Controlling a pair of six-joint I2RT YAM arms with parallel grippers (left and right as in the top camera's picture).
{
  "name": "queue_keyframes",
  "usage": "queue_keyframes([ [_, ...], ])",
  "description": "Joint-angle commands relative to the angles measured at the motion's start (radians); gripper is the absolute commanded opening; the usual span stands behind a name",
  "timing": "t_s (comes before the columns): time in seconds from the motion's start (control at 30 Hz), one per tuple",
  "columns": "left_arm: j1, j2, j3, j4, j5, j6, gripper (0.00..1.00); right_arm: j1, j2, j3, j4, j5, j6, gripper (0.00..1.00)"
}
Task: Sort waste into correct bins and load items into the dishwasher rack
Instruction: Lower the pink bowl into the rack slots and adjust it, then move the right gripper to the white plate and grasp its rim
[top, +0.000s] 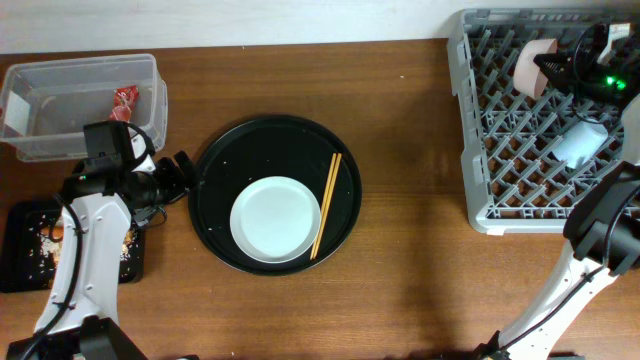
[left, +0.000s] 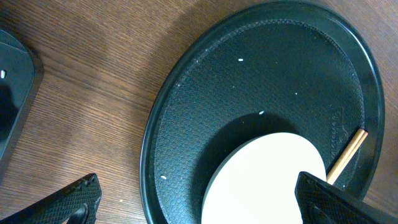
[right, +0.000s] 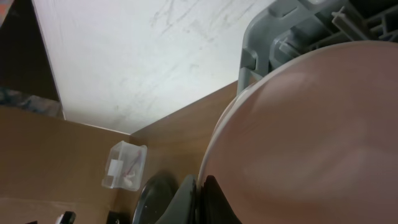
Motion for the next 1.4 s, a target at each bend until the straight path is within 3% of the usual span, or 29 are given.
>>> queue_keyframes([
  [0.0,-0.002,0.003,-0.001,0.002,-0.003,0.016,0.99,-0.003,0.024,-0.006,-0.007,-0.005,0.029,0.04],
  [0.47,-0.002,0.003,-0.001,0.002,-0.003,0.016,0.99,-0.114,0.024,-0.005,-0.078,-0.005,0.080,0.06],
  [0.67,-0.002,0.003,-0.001,0.002,-0.003,0.016,0.99,-0.137,-0.017,-0.005,-0.133,0.005,0.076,0.28],
  [0.8,-0.002,0.003,-0.001,0.002,-0.003,0.016,0.99,-0.149,-0.089,-0.005,-0.213,0.175,0.076,0.39],
  [0.83,-0.002,0.003,-0.001,0.002,-0.003,0.016,0.99,-0.151,-0.109,-0.005,-0.237,0.223,0.071,0.46],
  [0.93,-0.002,0.003,-0.001,0.002,-0.003,0.016,0.99,-0.152,-0.191,-0.005,-0.302,0.357,0.046,0.90],
  [0.97,-0.002,0.003,-0.001,0.002,-0.003,0.016,0.99,-0.152,-0.223,-0.005,-0.314,0.388,0.047,0.98],
  [1.37,-0.002,0.003,-0.001,0.002,-0.003,0.016,0.99,-0.063,-0.610,-0.005,-0.417,0.418,0.053,0.98],
])
